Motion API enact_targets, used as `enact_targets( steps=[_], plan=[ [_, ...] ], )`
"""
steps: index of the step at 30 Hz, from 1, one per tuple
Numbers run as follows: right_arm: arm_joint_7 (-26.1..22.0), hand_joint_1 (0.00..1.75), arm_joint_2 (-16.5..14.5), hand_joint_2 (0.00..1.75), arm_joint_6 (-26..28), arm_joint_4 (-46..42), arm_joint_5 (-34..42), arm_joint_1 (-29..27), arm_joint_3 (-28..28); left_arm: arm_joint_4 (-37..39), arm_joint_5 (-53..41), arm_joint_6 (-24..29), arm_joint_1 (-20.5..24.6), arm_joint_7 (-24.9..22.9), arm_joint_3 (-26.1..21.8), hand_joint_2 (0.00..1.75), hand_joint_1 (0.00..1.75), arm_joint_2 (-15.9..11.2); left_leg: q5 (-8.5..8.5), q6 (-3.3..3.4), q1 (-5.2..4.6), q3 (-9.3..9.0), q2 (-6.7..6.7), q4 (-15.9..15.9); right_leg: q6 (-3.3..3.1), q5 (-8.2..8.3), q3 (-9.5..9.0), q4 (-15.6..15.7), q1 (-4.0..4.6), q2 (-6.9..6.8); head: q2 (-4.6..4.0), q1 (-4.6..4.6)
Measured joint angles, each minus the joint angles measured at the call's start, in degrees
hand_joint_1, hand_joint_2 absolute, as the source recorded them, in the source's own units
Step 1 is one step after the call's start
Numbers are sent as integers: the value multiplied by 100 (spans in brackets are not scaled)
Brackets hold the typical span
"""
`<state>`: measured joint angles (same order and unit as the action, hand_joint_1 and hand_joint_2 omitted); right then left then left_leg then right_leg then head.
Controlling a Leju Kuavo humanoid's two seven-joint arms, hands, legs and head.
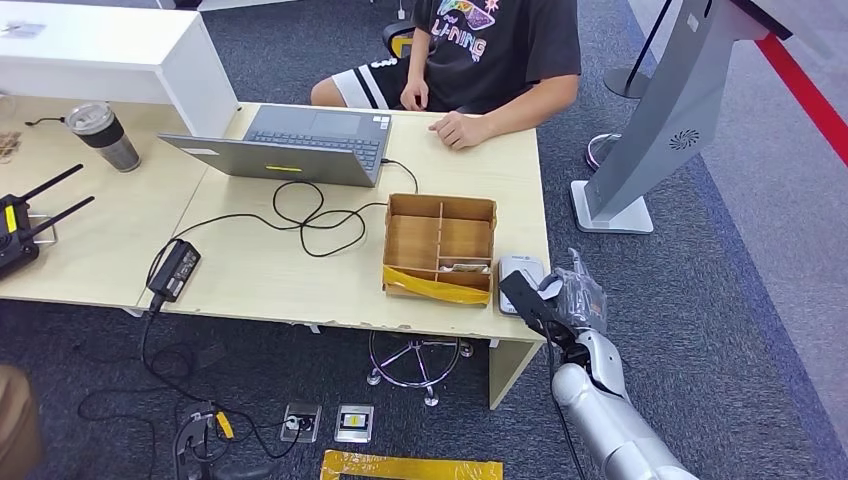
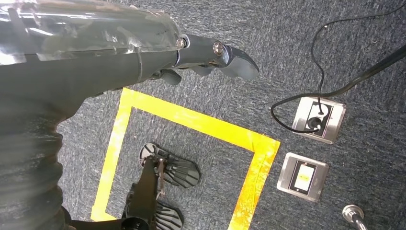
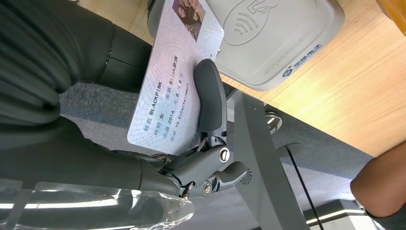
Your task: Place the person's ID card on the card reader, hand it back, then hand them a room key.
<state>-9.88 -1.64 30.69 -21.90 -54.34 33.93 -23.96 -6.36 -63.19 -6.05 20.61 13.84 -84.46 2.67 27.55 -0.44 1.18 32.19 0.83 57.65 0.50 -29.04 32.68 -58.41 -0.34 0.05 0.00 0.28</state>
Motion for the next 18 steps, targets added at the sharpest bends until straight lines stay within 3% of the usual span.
enact_targets(
  steps=[11,18],
  plan=[
    [-116,175,1,175,99,0,205,2,1,0,-5,11,-9,0,0,175,0,0,0,0,0,1,0,0,0,0,-1,0,0,-1,0,0],
    [-602,175,11,175,149,-34,1127,198,137,0,-7,33,-28,0,0,175,0,-1,0,0,-1,3,0,1,0,1,0,-1,-1,0,0,1]
  ],
)
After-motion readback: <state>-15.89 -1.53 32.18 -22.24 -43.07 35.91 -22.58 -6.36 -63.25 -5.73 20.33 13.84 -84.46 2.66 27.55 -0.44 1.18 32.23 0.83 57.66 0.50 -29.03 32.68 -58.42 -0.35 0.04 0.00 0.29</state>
